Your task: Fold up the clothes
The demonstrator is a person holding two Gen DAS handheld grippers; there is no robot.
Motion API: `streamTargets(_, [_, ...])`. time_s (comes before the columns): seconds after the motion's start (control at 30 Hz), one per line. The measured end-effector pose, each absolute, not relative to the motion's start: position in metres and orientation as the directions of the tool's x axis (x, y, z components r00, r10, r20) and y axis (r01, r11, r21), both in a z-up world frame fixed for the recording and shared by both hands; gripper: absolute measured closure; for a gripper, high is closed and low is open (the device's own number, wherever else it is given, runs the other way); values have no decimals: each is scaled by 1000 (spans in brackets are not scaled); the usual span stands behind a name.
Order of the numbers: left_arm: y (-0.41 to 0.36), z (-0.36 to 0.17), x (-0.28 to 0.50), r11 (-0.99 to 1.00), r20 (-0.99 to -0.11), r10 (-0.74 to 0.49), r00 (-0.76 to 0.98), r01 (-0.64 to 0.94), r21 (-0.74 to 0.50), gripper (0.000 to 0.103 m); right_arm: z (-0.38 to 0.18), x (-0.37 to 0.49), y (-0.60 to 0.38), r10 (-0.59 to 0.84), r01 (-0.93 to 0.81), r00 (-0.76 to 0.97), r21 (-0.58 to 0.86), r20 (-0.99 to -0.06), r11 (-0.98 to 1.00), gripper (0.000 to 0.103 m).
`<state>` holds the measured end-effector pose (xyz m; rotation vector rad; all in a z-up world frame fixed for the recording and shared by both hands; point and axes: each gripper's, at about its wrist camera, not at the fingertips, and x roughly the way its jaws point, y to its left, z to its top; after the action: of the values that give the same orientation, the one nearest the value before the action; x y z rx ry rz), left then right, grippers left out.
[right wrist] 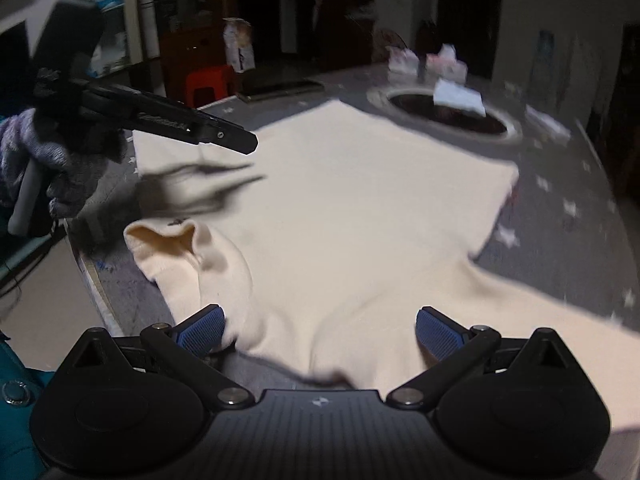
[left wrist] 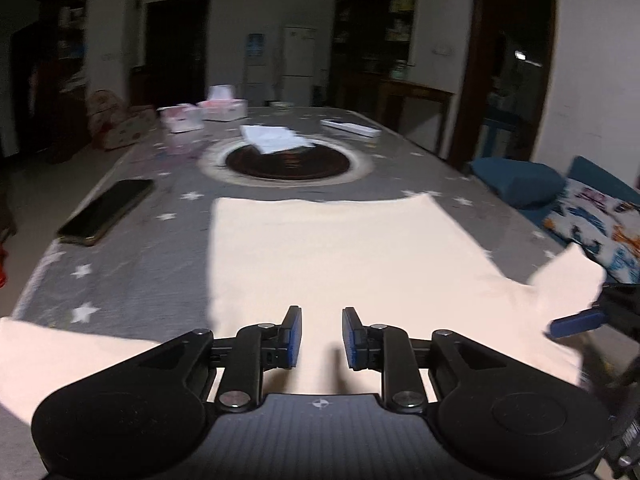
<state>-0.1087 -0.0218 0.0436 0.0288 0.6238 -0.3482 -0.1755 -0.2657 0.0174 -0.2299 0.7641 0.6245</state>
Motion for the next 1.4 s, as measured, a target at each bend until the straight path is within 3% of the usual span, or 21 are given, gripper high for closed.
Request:
streamTargets(0.3, [-52,27,-115,908,-615,-365,700,413,-69,78,31,-147,-306,477,-502,598,162,-644,849,0])
streamTargets(0.47, [-60,19,-129,889,-627,-368,686,458,-22,69,14,-122,-317,492,-463,580,234,-649,855,0])
streamTargets(1.03, [-92,40,-128,839,-589,-437,679,543,4,67,13,-151,-389,262,-218,710,151,-653,964,0])
streamTargets(1.4, [-128,17,-136,788,-634,-483,604,615,-14,67,12,-159,-415,128,-91,742,89,-658,992,0])
